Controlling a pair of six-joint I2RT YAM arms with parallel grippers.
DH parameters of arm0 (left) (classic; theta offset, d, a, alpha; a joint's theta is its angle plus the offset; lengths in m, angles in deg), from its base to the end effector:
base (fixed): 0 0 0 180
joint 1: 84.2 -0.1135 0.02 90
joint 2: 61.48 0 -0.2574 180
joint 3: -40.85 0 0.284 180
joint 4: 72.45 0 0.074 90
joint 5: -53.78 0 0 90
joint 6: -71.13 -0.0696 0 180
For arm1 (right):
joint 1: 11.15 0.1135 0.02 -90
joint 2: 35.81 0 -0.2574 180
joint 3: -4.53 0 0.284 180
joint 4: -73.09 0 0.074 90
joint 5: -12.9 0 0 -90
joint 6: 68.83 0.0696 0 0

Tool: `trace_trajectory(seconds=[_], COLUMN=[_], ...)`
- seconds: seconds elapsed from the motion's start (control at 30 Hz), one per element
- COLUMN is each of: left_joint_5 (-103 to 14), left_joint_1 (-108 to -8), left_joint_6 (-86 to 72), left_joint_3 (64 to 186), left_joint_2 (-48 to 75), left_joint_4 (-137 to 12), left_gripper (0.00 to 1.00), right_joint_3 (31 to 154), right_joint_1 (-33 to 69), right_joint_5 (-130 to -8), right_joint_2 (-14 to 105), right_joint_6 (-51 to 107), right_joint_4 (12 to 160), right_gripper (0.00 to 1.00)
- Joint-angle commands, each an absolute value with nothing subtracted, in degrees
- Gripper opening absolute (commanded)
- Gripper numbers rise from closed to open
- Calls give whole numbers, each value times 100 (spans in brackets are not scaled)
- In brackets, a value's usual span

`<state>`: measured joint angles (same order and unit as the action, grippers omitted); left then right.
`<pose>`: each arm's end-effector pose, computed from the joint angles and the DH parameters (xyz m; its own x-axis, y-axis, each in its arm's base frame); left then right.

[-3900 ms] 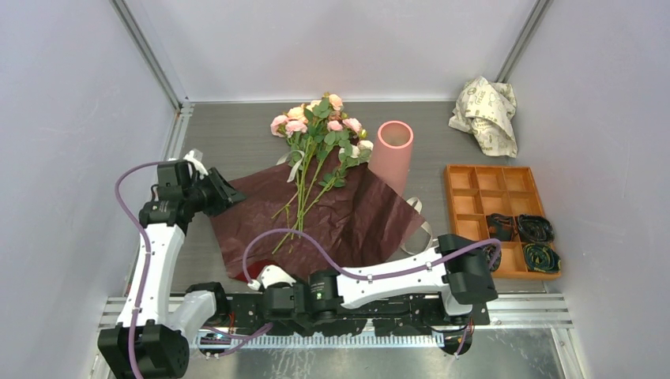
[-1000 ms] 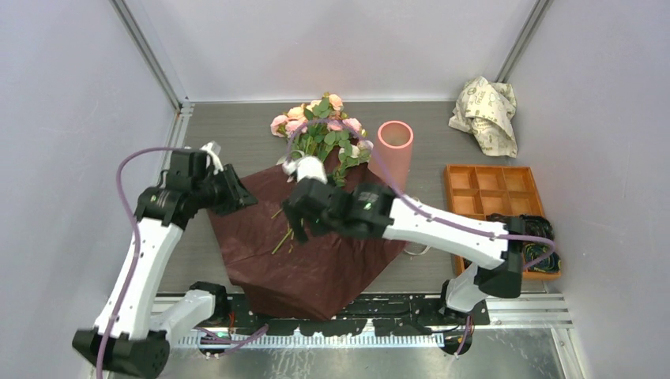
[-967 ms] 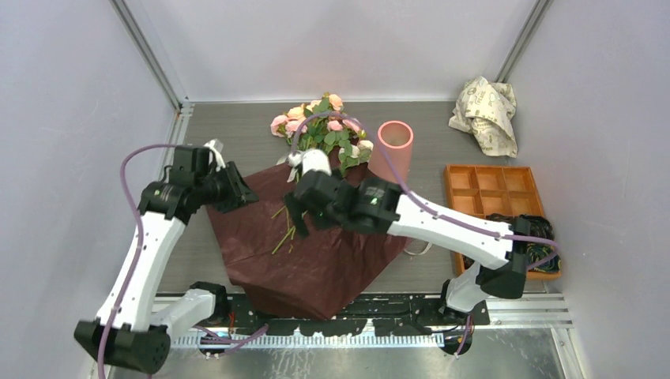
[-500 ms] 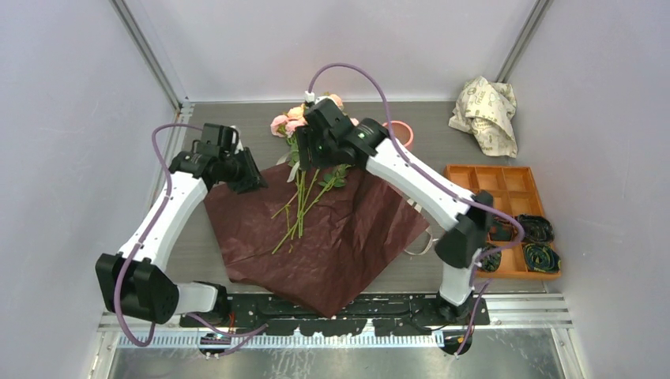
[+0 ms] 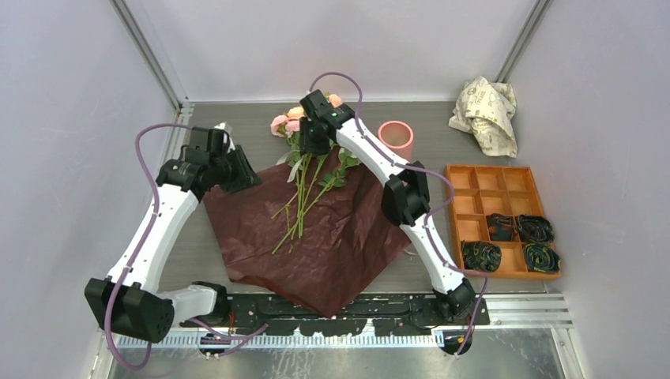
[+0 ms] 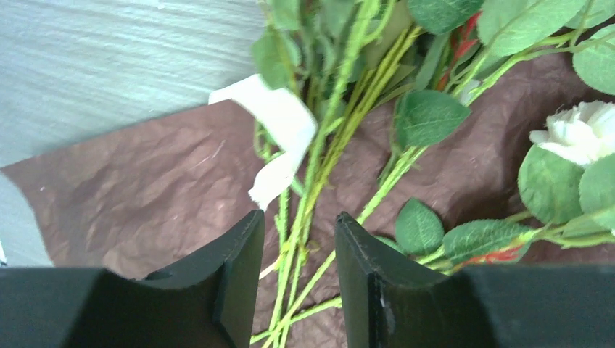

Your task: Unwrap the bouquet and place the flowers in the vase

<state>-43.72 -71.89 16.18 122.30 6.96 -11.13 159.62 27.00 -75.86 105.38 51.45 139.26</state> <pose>0.2885 -0.0722 0.3100 -0.7674 -0.4153 -0.4885 -0.1765 0.8693 -0.4618 0.4584 0.3620 0.2295 -0.8538 -0.0296 -0.5198 -0.2287 0.9182 0.3233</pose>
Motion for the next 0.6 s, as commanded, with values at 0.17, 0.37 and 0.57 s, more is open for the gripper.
trace_trajectory(seconds=[0.17,0.37,0.57], left_joint_5=[-4465,-4431,-4432], left_joint_1=[-7180,-7181,-7181], left_joint_6=[1467,1451,1461], left_joint_3=[12156,12035,12010], left_joint_2=[740,706,581], left_joint_4=[-1262,-1203,-1110], left_gripper=[29,29,29], right_joint_3=[16100,16079,15979], right_joint_1=[2459,2461,2462], right_joint_5=[-7086,-6919,-7149], right_joint_2=[10791,10977,11210], right_joint_6=[5516,5726,5951], right_joint_4=[12881,12454,12206], right_gripper=[39,38,36])
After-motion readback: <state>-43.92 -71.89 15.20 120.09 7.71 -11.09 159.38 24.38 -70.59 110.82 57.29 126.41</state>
